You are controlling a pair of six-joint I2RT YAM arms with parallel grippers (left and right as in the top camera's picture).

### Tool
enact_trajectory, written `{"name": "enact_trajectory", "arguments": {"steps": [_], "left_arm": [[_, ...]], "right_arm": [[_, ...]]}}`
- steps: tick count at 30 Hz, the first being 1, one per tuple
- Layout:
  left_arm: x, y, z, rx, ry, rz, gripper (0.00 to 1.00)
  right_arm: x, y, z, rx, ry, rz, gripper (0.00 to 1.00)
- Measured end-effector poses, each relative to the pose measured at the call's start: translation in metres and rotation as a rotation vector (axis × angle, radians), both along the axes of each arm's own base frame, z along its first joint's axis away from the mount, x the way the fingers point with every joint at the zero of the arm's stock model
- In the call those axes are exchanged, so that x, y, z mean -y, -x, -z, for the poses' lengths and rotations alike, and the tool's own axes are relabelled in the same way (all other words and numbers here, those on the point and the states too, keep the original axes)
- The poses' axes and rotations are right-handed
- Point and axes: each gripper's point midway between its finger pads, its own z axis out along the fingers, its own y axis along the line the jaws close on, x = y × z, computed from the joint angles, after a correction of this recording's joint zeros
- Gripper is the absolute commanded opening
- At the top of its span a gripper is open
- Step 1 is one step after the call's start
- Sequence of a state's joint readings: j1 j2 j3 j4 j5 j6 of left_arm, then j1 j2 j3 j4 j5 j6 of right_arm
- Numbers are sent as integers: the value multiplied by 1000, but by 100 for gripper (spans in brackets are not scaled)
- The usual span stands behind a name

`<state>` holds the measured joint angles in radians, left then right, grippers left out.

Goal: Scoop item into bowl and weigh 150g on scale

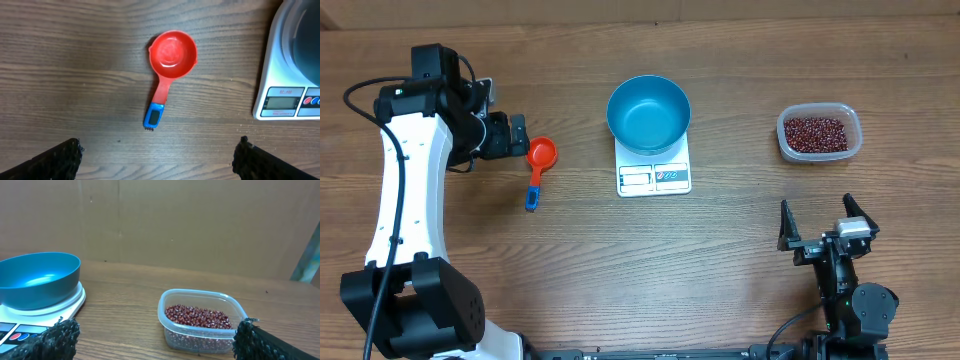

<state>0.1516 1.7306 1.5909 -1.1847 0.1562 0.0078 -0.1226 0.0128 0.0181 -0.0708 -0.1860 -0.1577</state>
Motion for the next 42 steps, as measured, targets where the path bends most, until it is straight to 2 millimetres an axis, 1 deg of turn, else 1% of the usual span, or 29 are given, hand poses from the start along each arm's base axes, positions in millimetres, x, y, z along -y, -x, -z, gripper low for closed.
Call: {"name": "enact_trajectory", "arguments": {"steps": [12,16,19,25,30,36,42], "left_arm": [[-6,-20,-5,84,-36,14,100],[-7,-25,-2,92,-39,15,100],[-7,-26,9,65,-34,16,99],[-8,-29,43,-23,-20,16,100],[-8,-29,64,-77,-12,17,100],[-8,-28,79,-115,-5,18,100],[-8,-29,90,-135,-2,18,100]], "right_arm": [[0,0,0,1,0,0,100],[0,0,0,0,0,0,100],[0,0,0,0,0,0,100],[0,0,0,0,0,0,100],[0,0,0,1,0,0,100],[0,0,0,0,0,0,100],[0,0,0,0,0,0,100]]}}
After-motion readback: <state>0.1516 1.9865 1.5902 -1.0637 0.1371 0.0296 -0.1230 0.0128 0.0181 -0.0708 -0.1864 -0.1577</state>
